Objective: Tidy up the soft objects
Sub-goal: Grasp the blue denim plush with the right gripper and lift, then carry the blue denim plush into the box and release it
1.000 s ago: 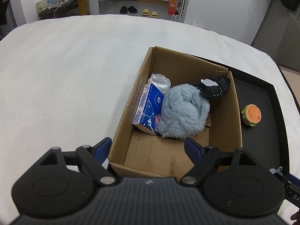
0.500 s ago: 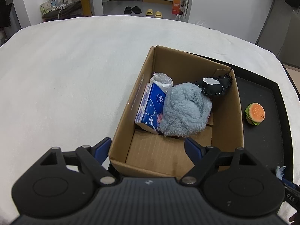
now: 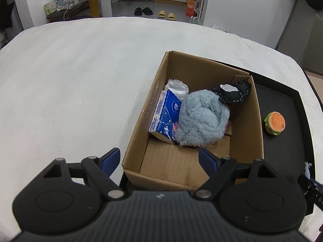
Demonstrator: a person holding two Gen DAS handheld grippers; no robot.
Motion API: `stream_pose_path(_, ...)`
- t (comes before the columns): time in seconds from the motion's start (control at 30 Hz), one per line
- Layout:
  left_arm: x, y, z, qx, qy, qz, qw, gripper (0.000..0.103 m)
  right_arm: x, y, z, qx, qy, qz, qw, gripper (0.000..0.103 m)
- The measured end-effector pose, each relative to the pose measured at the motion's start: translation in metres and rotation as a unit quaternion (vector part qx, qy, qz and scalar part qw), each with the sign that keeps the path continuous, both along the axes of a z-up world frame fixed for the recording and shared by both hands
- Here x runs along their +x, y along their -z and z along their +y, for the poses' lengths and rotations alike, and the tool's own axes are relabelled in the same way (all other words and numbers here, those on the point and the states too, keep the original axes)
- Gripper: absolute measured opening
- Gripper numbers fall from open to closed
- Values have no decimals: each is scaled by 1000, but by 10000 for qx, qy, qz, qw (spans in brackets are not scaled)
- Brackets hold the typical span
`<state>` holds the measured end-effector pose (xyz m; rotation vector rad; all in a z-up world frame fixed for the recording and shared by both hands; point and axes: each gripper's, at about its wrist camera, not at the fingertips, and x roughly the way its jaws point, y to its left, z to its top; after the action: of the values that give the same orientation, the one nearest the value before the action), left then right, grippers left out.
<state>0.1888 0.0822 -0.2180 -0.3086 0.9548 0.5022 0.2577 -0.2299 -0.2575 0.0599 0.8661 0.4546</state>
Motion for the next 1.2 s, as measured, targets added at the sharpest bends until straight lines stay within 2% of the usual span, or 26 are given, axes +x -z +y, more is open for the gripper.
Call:
stream_pose_path(0.4, -6, -4, 10, -87, 69, -110, 9999, 83, 1, -30, 27, 225, -215, -346, 9989, 33)
stream_pose_path(0.83, -19, -8, 30, -252, 39, -295, 9992, 80, -6, -68, 71, 409, -727, -770, 9935, 33)
stream_pose_path(0.93, -23, -9, 34, -314, 70, -339, 9989, 75, -9, -76, 84, 477, -877, -835, 9915, 33)
stream_pose_path(1.1, -29, -11, 42, -463, 64, -399, 9981, 56, -15, -84, 104, 573, -1141, -862, 9881, 33)
stream_pose_path(1.2, -32, -10, 46, -523, 54, -400, 9978, 49, -18, -87, 117, 589, -1325, -865, 9856, 33)
